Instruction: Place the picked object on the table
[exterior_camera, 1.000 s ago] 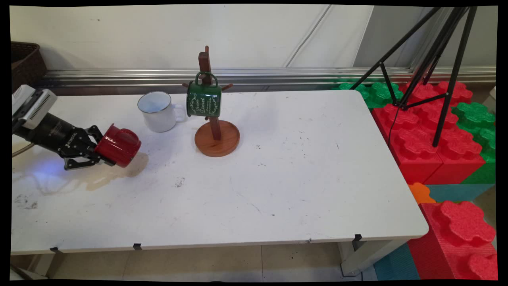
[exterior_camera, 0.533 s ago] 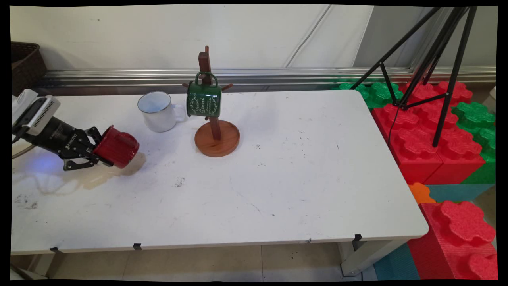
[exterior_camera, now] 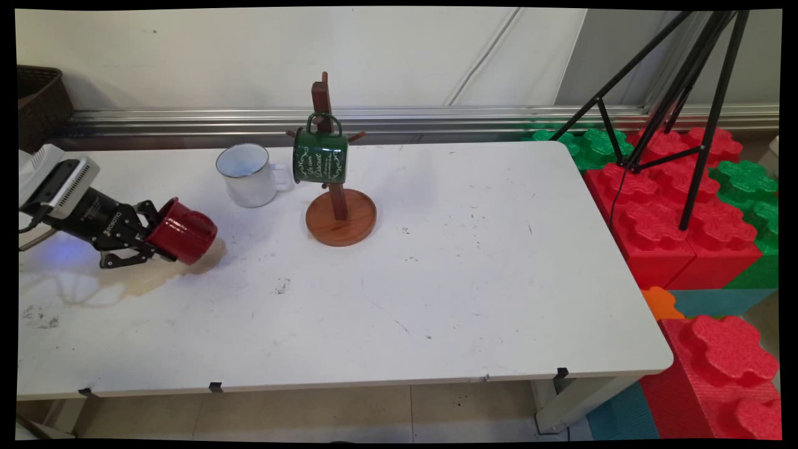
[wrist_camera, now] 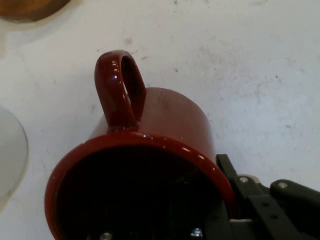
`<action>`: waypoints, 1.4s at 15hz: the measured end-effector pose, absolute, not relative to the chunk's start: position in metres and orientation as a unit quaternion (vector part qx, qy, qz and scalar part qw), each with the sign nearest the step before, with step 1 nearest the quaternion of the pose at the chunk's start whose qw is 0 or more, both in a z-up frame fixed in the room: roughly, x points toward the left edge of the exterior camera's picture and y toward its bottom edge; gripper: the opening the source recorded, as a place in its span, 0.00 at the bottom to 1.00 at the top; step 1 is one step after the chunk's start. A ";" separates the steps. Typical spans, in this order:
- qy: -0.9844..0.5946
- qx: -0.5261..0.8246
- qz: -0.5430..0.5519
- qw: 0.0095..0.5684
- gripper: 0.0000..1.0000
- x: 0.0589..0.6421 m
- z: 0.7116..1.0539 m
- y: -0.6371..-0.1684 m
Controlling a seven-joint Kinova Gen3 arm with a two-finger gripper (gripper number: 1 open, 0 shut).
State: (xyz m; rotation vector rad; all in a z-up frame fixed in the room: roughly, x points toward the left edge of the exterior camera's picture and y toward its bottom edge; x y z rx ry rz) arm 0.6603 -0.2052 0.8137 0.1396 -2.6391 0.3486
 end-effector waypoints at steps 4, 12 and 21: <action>-0.965 0.046 0.125 0.225 0.00 0.658 0.812 -0.204; -0.970 0.031 0.127 0.206 0.00 0.655 0.812 -0.203; -0.972 0.020 0.124 0.198 1.00 0.654 0.811 -0.201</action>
